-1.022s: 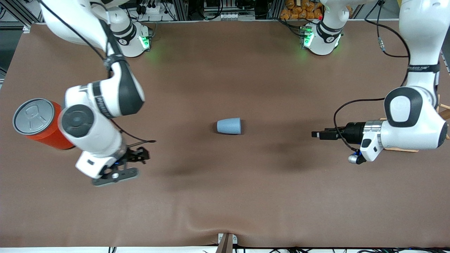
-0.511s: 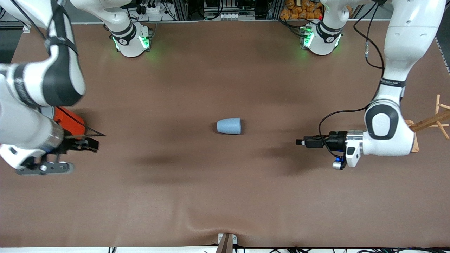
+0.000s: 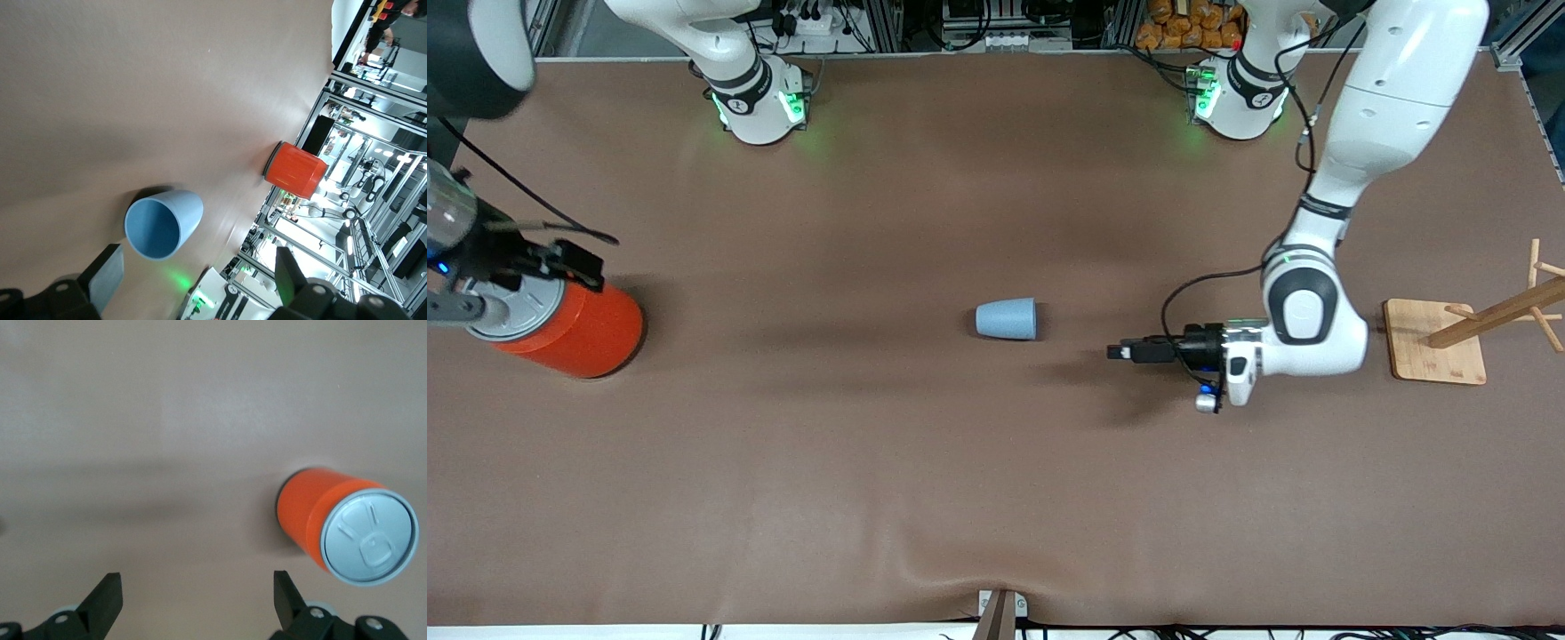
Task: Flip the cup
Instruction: 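Move the left gripper toward the blue cup lying mid-table, then close the left gripper around the blue cup's rim end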
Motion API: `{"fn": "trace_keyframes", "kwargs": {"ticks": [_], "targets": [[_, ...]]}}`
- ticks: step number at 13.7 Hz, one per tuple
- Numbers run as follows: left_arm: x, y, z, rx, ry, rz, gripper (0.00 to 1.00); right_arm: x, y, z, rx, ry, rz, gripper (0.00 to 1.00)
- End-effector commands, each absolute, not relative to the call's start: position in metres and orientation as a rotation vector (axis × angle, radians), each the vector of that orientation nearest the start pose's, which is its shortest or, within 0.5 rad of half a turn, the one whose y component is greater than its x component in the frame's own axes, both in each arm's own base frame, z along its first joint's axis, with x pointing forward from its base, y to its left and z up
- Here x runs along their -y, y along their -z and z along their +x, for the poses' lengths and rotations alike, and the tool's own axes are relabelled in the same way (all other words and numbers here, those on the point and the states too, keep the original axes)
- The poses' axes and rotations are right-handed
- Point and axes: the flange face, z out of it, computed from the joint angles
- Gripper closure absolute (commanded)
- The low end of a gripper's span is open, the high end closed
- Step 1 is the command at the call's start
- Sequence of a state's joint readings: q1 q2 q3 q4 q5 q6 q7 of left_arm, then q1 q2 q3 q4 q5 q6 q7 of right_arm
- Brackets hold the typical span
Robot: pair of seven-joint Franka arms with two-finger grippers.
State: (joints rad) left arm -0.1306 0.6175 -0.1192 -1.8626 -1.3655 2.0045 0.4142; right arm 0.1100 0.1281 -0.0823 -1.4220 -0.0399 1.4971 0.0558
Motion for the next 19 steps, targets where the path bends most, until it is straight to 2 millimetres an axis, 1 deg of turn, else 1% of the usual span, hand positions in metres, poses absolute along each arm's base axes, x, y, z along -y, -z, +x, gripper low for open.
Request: {"fn": "trace_keyframes", "kwargs": {"ticks": [1,2,3,5,6,7,8,9,10,12,14,15,17,19], "targets": [[0.228,-0.177,0.561,-0.340,0.294,1.942,0.00,0.015,-0.630,0.562,-0.157,-0.101,-3.104,0.00],[0.237,-0.175,0.556,-0.357,0.296,1.921,0.12,0.018,-0.631,0.560,-0.165,-0.115,-3.096,0.00],[0.248,-0.175,0.551,-0.361,0.304,1.910,0.21,0.020,-0.632,0.557,-0.170,-0.126,-3.096,0.00],[0.258,-0.166,0.544,-0.347,0.302,1.933,0.25,0.025,-0.639,0.548,-0.177,-0.131,-3.098,0.00],[0.260,-0.159,0.539,-0.330,0.296,1.940,0.30,0.031,-0.638,0.540,-0.190,-0.145,-3.099,0.00],[0.260,-0.150,0.534,-0.322,0.289,1.939,0.32,0.045,-0.639,0.531,-0.220,-0.142,-3.094,0.00],[0.260,-0.144,0.532,-0.305,0.268,1.932,0.32,0.051,-0.639,0.528,-0.237,-0.146,-3.091,0.00],[0.265,-0.137,0.528,-0.293,0.261,1.927,0.35,0.051,-0.641,0.528,-0.246,-0.142,-3.090,0.00],[0.272,-0.137,0.526,-0.286,0.249,1.915,0.41,0.048,-0.642,0.528,-0.253,-0.133,-3.090,0.00],[0.284,-0.133,0.521,-0.291,0.246,1.901,0.49,0.051,-0.641,0.529,-0.271,-0.135,-3.084,0.00],[0.290,-0.129,0.517,-0.288,0.247,1.911,0.51,0.063,-0.640,0.527,-0.285,-0.147,-3.079,0.00],[0.291,-0.127,0.516,-0.288,0.251,1.912,0.51,0.065,-0.640,0.526,-0.294,-0.150,-3.078,0.00],[0.292,-0.127,0.516,-0.291,0.249,1.909,0.52,0.063,-0.643,0.525,-0.310,-0.150,-3.075,0.00],[0.301,-0.124,0.512,-0.300,0.250,1.894,0.54,0.057,-0.645,0.529,-0.373,-0.128,-3.053,0.00]]}}
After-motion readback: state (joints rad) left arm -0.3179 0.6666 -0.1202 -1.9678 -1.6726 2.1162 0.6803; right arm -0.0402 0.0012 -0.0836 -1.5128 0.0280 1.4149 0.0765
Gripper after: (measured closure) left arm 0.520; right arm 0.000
